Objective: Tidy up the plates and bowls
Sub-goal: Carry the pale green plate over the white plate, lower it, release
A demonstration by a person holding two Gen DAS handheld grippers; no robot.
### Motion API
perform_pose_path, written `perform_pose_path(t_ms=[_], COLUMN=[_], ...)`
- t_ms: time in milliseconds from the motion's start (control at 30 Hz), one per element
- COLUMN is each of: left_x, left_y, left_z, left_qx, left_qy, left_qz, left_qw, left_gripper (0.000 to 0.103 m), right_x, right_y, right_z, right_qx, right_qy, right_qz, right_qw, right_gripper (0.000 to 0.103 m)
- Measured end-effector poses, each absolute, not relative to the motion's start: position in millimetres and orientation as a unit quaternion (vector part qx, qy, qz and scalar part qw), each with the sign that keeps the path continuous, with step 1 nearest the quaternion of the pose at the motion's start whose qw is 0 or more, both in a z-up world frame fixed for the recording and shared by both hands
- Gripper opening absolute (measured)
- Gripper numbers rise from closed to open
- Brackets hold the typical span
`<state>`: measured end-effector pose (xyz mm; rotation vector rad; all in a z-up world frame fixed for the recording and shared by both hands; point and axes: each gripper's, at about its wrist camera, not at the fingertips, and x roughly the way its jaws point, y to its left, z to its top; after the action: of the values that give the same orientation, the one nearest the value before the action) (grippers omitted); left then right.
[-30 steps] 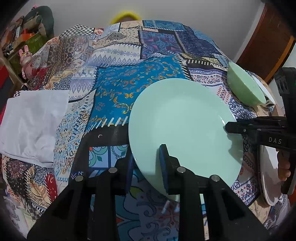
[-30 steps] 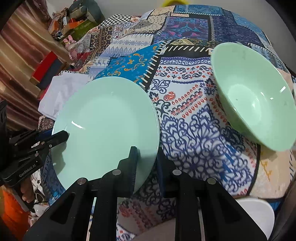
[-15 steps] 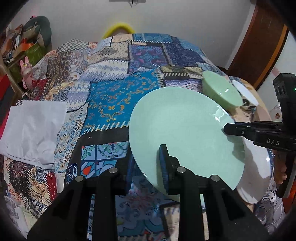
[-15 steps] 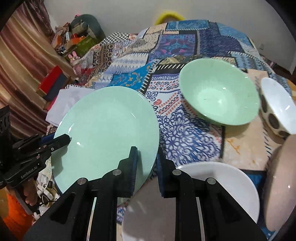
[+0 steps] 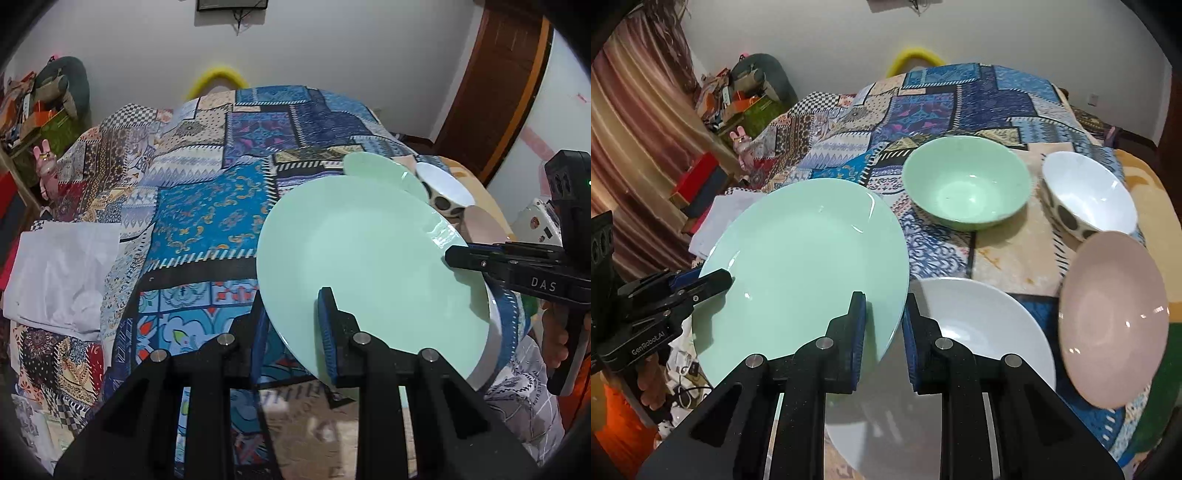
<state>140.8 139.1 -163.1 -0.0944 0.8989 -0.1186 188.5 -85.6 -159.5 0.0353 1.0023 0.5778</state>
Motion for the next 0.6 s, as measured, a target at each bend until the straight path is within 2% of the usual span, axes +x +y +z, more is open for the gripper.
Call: perform_pose_path(t_ms=[600], left_x=[127.8], left_y=[74.3], left_z=[-168.6], left_qx=[-0.041], left_qy=[0.446], left_qz=[-0.089], left_qw=[0.890], left_gripper=[0.026], right_x=[166.7], right_y=[-145.3], right_z=[-171.0], right_qx=[0.041], right_qy=[0.477], right_qz=[0.248], right_qw=[0.842], right_gripper=[0.018])
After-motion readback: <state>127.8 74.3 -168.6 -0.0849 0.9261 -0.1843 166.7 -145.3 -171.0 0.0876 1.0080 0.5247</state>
